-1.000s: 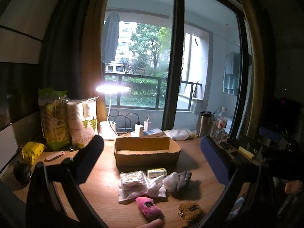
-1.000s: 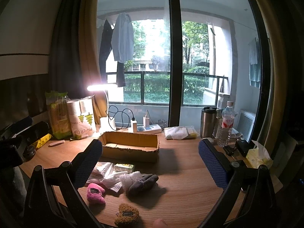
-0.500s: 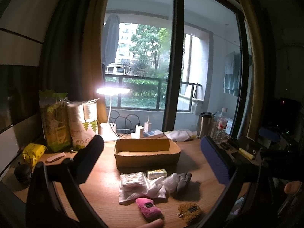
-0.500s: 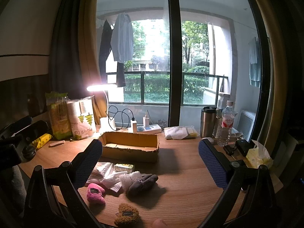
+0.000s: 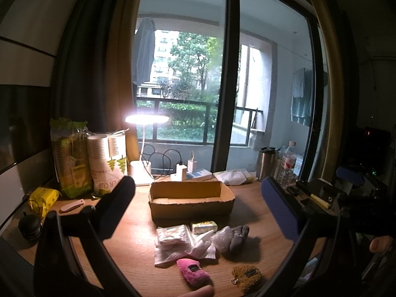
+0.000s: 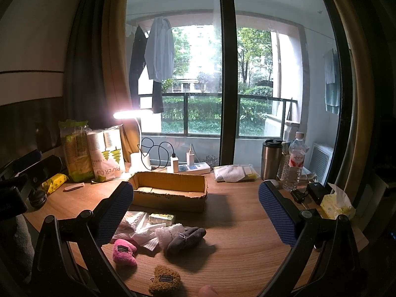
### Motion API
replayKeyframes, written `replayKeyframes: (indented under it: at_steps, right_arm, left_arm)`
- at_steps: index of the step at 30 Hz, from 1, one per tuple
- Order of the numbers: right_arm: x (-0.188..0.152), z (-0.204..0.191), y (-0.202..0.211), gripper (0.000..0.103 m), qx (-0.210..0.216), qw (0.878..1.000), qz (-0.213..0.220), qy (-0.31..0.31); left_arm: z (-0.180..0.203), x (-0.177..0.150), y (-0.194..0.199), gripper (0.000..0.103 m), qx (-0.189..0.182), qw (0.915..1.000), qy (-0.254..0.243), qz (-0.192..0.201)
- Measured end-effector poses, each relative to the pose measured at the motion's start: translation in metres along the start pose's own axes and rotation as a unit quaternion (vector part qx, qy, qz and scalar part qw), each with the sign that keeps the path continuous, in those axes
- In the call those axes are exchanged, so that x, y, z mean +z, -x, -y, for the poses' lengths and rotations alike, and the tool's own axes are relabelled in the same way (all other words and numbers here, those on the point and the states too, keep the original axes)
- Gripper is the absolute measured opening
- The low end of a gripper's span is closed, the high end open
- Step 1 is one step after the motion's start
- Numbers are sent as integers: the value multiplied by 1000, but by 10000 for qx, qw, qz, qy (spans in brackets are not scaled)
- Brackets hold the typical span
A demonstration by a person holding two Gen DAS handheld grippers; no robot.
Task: Organize soft objects
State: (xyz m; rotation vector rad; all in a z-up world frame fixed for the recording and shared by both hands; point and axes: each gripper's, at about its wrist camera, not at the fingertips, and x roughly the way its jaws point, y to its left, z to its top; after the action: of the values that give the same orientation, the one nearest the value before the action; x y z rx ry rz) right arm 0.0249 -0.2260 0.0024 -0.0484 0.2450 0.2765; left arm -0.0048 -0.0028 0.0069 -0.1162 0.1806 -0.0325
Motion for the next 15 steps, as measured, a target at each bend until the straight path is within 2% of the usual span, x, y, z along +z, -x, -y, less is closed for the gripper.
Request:
replayKeyframes:
  at_steps: [15]
  right_arm:
    - [1,-1,-3,103,36,10000,-35,-11]
  left_arm:
    - [-2,2,0,103,-8,10000,-11,-8]
